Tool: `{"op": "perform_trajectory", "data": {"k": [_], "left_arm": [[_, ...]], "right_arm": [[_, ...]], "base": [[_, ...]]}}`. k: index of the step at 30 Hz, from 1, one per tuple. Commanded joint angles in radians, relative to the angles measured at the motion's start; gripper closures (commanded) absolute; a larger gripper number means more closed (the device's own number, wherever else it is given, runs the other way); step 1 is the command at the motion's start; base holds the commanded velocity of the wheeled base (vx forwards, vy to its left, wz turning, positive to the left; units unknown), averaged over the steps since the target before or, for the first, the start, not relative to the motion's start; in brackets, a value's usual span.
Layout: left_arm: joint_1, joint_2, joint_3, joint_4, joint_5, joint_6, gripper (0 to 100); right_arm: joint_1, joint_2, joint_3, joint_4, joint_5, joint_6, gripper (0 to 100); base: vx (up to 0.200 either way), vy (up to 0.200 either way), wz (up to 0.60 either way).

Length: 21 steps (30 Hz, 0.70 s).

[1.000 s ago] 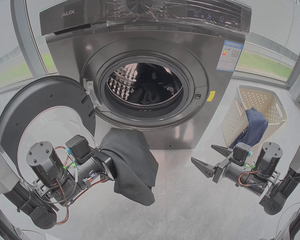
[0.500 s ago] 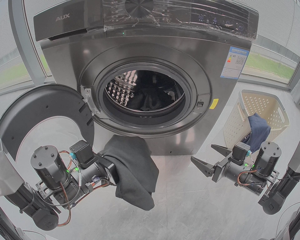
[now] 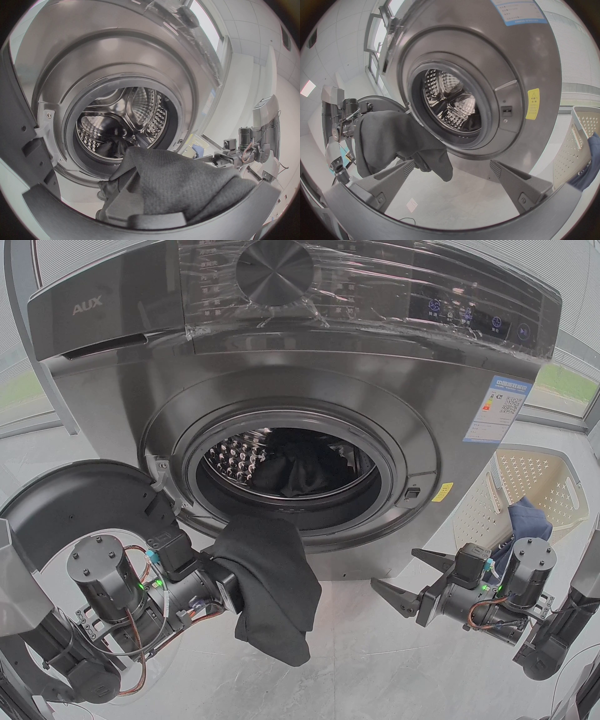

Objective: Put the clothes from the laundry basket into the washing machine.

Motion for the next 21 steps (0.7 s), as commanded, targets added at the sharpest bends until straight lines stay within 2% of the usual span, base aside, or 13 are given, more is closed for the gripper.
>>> {"op": "perform_trajectory", "data": {"k": [1,9,15,21], "left_arm": [[-0.006,0.002,0.000,0.000,0.002,-0.002,100],[-0.006,0.004,0.000,-0.001,0.000,-0.005,100],[-0.006,0.005,-0.006,-0.001,0.002,-0.002,100],[0.010,0.035,-0.052,0.000,0.002,0.004,100]], "right_arm": [[0.012,0.010,0.001,0.000,0.001,0.000,0],[0.015,0.010,-0.001,0.000,0.001,0.000,0],[0.021,0.010,-0.001,0.000,0.002,0.002,0],[0.043,0.008,0.001,0.000,0.001,0.003,0]], "base": [[0.000,0.000,0.00],[0.000,0.000,0.00],[0.000,-0.200,0.00],[0.000,0.000,0.00]]}}
